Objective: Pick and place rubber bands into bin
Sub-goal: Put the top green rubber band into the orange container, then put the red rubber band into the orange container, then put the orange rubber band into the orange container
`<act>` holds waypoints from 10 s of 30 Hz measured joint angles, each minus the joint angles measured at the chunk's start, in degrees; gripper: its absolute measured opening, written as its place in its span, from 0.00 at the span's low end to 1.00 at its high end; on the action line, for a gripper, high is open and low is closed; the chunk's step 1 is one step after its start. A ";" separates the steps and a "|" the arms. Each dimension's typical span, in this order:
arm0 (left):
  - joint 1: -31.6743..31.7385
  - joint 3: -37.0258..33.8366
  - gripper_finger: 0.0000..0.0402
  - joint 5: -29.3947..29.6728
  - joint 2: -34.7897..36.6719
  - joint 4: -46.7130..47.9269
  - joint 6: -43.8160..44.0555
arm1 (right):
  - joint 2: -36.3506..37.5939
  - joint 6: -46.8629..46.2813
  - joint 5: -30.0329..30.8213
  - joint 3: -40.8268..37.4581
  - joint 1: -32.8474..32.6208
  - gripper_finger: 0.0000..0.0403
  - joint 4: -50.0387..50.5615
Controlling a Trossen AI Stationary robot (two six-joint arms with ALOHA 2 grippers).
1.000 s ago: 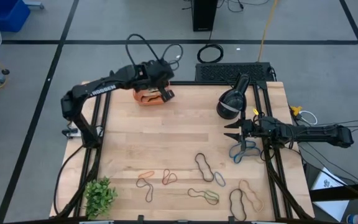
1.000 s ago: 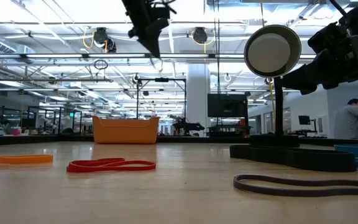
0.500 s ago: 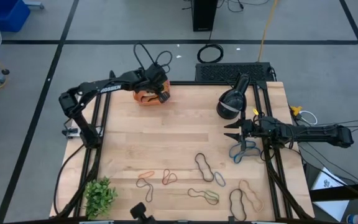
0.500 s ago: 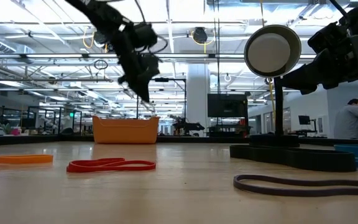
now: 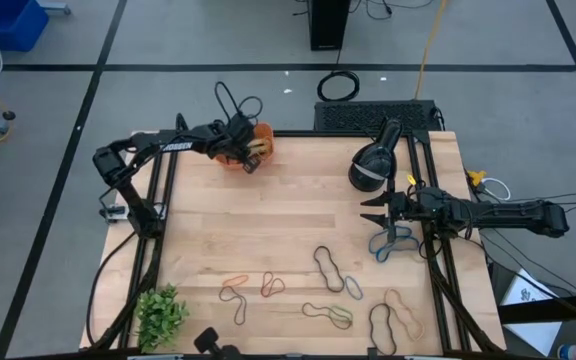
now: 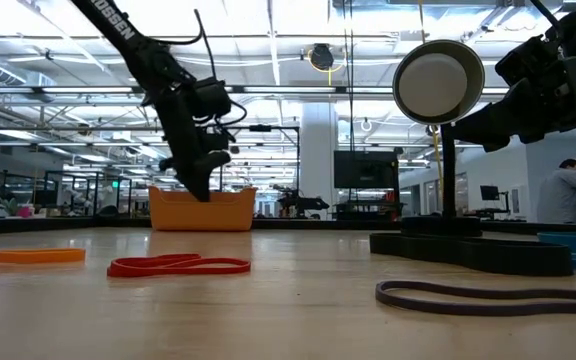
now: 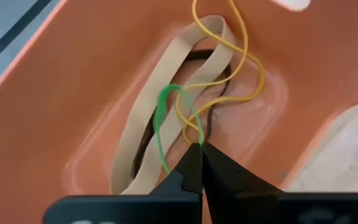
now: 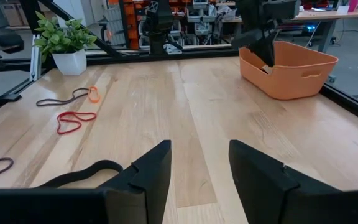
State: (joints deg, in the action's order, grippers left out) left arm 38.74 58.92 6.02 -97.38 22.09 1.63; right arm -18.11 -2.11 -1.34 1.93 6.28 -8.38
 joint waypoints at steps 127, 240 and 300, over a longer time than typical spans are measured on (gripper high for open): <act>-60.55 5.88 0.01 -12.12 -5.13 2.32 -0.05 | -1.20 -2.89 0.02 0.00 0.00 0.38 -3.43; -35.10 6.18 0.50 -3.02 32.12 16.13 -1.60 | -1.18 -1.28 -0.22 0.02 0.00 0.38 -7.19; -66.64 6.20 0.50 -4.78 -9.32 21.16 48.32 | -1.20 3.45 0.22 0.01 0.00 0.38 -7.67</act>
State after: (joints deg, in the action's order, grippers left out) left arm -27.90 65.12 1.24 -106.71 43.25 49.95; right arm -19.31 1.34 -1.13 1.95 6.28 -16.05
